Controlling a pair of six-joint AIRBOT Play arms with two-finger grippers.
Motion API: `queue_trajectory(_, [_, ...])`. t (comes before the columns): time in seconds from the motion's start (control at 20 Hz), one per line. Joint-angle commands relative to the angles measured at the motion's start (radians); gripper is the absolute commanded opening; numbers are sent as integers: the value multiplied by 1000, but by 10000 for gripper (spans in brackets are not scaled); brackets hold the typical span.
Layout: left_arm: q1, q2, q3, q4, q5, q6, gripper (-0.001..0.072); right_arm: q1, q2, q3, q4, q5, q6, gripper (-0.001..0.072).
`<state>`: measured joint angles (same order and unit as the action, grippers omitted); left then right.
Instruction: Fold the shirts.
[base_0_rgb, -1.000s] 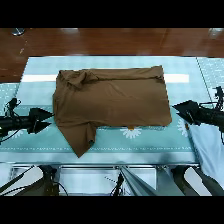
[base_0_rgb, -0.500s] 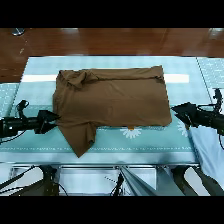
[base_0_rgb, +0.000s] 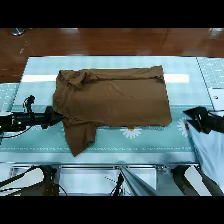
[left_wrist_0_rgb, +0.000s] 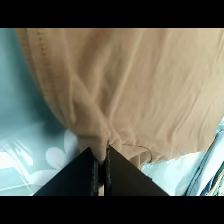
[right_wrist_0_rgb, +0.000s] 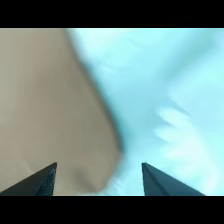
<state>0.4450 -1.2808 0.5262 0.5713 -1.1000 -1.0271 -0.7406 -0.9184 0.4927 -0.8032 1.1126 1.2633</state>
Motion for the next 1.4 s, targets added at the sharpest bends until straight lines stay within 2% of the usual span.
queue_trajectory(0.0, [-5, -1, 14, -7, -15, 5, 24, 21, -31, -31, -127, 6, 106, 604])
queue_trajectory(0.15, [-5, -1, 14, -7, -19, 5, 23, 114, -126, -30, -83, -21, 84, 605])
queue_trajectory(0.3, [-5, -1, 14, -7, -22, 5, 24, 193, -227, -12, 30, -54, 35, 604])
queue_trajectory(0.55, [-23, -1, 14, -7, -26, 6, 24, 352, -394, 106, 92, -118, 31, 602])
queue_trajectory(0.6, [-33, -1, 14, -7, -24, 6, 23, 381, -425, 136, 102, -116, 31, 526])
queue_trajectory(0.65, [-43, -1, 14, -8, -24, 5, 24, 412, -452, 172, 106, -113, 18, 249])
queue_trajectory(0.7, [-48, 0, 16, -24, -29, 6, 24, 439, -467, 213, 113, -96, -18, 26])
queue_trajectory(0.85, [-48, 21, 133, -158, -122, 39, 23, 479, -459, 478, 70, 34, -15, 25])
queue_trajectory(0.95, [-53, 75, 324, -314, -156, 39, 23, 478, -436, 764, 27, 95, 56, 25])
queue_trajectory(1.05, [-63, 134, 583, -414, -122, 23, 22, 479, -414, 1094, -31, 105, 130, 25])
queue_trajectory(1.2, [-64, 190, 988, -370, -59, -38, 22, 479, -378, 1544, -128, 138, 206, 25])
queue_trajectory(1.25, [-64, 204, 1106, -338, -60, -45, 22, 478, -350, 1633, -144, 161, 216, 25])
queue_trajectory(1.35, [-63, 236, 1289, -236, -74, -128, 22, 478, -229, 1656, -162, 161, 217, 25])
